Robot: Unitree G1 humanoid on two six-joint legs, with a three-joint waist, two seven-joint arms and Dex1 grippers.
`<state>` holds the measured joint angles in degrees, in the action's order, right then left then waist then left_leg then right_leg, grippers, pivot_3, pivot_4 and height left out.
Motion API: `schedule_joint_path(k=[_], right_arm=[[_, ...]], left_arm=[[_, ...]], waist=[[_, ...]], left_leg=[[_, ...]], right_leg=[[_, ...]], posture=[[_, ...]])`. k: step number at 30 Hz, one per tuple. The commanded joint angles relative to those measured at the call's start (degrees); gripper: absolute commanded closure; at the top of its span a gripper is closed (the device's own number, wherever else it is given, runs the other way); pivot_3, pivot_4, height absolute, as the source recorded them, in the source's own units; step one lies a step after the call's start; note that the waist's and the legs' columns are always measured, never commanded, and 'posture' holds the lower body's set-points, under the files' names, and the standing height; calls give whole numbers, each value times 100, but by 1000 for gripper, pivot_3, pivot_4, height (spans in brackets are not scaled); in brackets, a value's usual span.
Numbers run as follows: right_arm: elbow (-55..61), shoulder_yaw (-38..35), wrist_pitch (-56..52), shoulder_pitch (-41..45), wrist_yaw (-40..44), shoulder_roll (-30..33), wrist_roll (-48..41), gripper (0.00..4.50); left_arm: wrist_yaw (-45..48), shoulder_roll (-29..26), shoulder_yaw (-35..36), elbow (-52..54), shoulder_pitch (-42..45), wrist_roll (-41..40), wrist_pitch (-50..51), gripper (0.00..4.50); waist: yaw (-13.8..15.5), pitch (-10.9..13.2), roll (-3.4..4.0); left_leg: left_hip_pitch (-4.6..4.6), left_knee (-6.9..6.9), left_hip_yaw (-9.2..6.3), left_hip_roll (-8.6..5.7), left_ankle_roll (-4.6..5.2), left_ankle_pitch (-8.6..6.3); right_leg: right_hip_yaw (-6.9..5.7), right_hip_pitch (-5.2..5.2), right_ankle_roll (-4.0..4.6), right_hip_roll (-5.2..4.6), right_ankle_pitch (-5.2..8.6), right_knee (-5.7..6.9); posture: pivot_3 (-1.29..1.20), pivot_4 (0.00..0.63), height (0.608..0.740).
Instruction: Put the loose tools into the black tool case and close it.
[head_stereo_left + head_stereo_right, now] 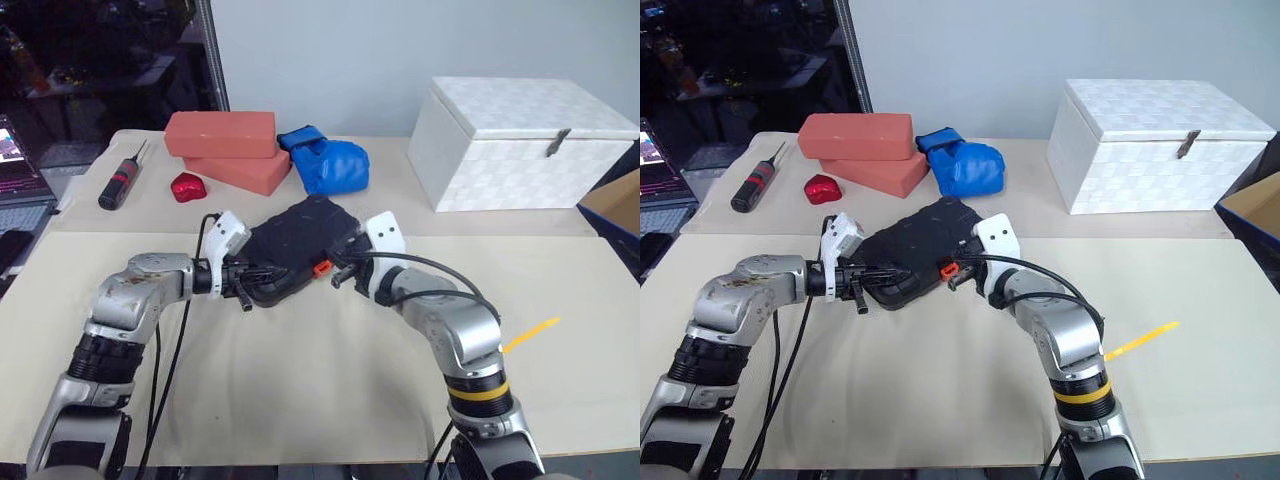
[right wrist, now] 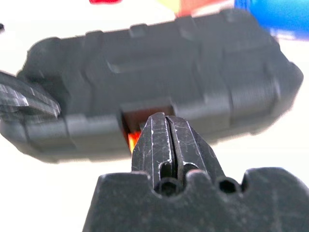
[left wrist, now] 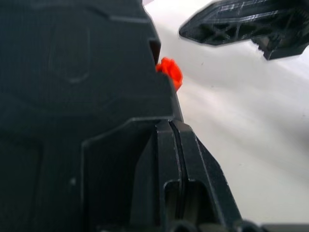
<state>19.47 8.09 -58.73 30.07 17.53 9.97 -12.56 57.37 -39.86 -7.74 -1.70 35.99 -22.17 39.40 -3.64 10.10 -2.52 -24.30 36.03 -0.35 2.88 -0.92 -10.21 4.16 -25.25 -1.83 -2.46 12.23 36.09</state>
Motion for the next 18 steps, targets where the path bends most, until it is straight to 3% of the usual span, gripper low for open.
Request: schedule_joint_path(k=[1, 18], right_arm=[[196, 110, -184, -28, -107, 78, 51, 4484], [-772, 265, 408, 421, -123, -325, 81, 4484]], left_arm=[[67, -37, -322, -341, 110, 462, -299, 4500], [224, -2, -530, -564, 23, 797, -455, 4500]], waist=[[9, 0, 0], [7, -3, 1]], left_leg=[[2, 0, 0, 0, 0, 0], [14, 21, 0, 1, 1, 1]], right_leg=[[0, 3, 0, 0, 0, 1], [0, 18, -1, 1, -7, 16]], posture=[[0, 150, 740], [0, 150, 740]])
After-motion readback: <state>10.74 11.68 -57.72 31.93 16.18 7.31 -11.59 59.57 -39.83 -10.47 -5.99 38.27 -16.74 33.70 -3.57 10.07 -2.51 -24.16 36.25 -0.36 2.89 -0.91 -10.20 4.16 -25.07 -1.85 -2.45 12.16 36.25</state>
